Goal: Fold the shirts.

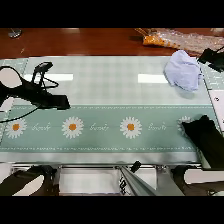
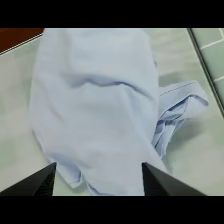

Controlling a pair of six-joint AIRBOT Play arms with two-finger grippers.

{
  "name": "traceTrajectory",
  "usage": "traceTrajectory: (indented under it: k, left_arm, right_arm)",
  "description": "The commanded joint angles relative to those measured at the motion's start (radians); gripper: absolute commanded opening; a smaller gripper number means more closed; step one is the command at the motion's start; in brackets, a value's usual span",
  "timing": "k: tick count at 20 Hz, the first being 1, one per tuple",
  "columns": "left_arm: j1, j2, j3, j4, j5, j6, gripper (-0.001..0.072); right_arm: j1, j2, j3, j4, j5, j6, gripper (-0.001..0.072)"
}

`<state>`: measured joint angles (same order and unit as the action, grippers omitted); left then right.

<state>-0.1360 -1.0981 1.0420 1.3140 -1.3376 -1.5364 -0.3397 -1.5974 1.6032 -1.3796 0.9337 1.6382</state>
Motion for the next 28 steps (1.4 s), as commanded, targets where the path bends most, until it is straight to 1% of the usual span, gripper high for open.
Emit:
traceTrajectory:
  k: [1, 4, 10, 12, 13, 14, 15, 17, 19, 21, 24, 26, 28]
  left_arm:
    - [0.0, 0.0, 0.0, -0.013, 0.021, 0.002, 0.069]
    - [0.0, 0.0, 0.0, -0.013, 0.029, 0.002, 0.069]
    - [0.0, 0.0, 0.0, -0.013, 0.029, 0.002, 0.069]
    - [0.0, 0.0, 0.0, -0.013, 0.029, 0.002, 0.069]
    - [0.0, 0.0, 0.0, -0.013, 0.029, 0.001, 0.069]
    - [0.0, 0.0, 0.002, -0.013, 0.029, 0.002, 0.069]
    - [0.0, 0.0, 0.009, -0.013, 0.028, 0.002, 0.0688]
    - [0.0, 0.0, 0.043, -0.013, 0.027, 0.002, 0.0688]
    - [0.0, 0.0, 0.107, -0.014, 0.021, 0.002, 0.0687]
    - [0.0, 0.001, 0.198, -0.026, 0.015, 0.002, 0.0688]
    - [0.0, 0.003, 0.365, -0.12, 0.005, 0.002, 0.0687]
    - [0.0, 0.008, 0.494, -0.204, -0.024, 0.002, 0.0687]
    - [0.0, 0.018, 0.632, -0.253, -0.094, 0.002, 0.0688]
  right_arm:
    - [-0.048, -0.141, 0.098, 0.021, 0.006, 0.032, 0.0592]
    - [-0.054, -0.208, 0.1, 0.031, 0.008, 0.032, 0.0592]
    - [-0.05, -0.292, 0.1, 0.041, 0.021, -0.002, 0.0588]
    - [-0.04, -0.313, 0.1, 0.042, 0.036, -0.001, 0.0564]
    - [-0.029, -0.317, 0.1, 0.043, 0.042, -0.004, 0.0402]
    - [-0.019, -0.311, 0.1, 0.047, 0.043, -0.019, 0.0081]
    - [-0.011, -0.299, 0.1, 0.059, 0.031, -0.036, 0.0019]
    - [0.002, -0.245, 0.108, 0.105, -0.004, -0.112, 0.0018]
    - [0.019, -0.161, 0.151, 0.141, 0.003, -0.173, 0.0018]
    - [0.037, -0.034, 0.183, 0.246, -0.003, -0.239, 0.0017]
    - [0.092, 0.165, 0.232, 0.414, 0.0, -0.352, 0.0018]
    - [0.146, 0.299, 0.267, 0.474, -0.002, -0.38, 0.0017]
    - [0.206, 0.429, 0.28, 0.476, -0.017, -0.38, 0.0018]
